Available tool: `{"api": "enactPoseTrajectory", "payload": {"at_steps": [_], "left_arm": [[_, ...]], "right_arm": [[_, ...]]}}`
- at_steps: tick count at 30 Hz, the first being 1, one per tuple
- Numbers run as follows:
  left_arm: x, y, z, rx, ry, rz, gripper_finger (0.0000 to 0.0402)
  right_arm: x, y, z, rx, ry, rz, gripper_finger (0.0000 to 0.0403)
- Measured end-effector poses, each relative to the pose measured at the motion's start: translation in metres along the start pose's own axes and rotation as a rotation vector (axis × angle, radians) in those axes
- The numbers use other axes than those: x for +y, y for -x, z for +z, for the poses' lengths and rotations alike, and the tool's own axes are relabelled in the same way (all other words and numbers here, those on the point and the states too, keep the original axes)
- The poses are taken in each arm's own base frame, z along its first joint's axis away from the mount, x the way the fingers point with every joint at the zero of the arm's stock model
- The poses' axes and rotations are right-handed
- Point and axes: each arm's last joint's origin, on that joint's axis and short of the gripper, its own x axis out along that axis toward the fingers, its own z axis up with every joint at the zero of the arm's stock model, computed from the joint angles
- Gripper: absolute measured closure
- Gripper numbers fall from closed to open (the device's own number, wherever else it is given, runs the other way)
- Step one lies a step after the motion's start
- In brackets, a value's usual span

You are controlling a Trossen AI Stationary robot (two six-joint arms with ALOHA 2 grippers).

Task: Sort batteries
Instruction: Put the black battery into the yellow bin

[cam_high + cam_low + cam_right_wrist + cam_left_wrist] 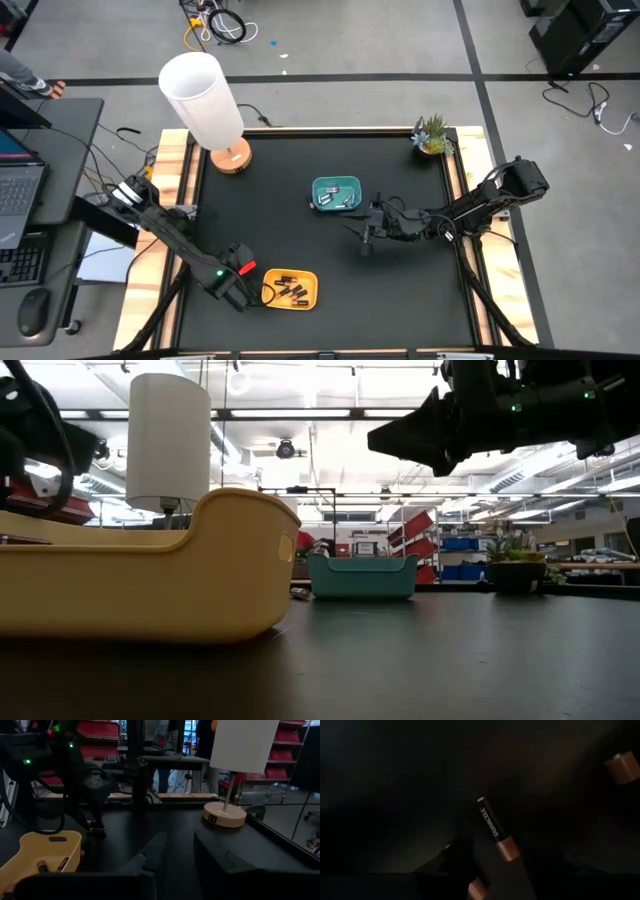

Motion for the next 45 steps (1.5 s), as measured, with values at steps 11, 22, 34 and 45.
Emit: {"api": "enactPoseTrajectory", "payload": {"at_steps": [11, 22, 34, 45], "left_arm": [[0.006, -0.010, 0.002, -0.024, 0.024, 0.020, 0.0244], [0.008, -0.021, 0.002, -0.026, 0.011, -0.017, 0.0341], [0.007, 0.016, 0.015, -0.269, -0.064, 0.108, 0.0351], [-0.060, 0.087, 0.027, -0.547, -0.266, -0.430, 0.0349]], "right_arm": [[0.000, 0.000, 0.001, -0.007, 0.001, 0.007, 0.0318], [0.001, 0.000, 0.001, -0.007, 0.002, 0.013, 0.0318], [0.002, 0.001, 0.001, -0.007, 0.008, 0.018, 0.0318], [0.002, 0.001, 0.001, -0.006, 0.014, 0.018, 0.0318]]}}
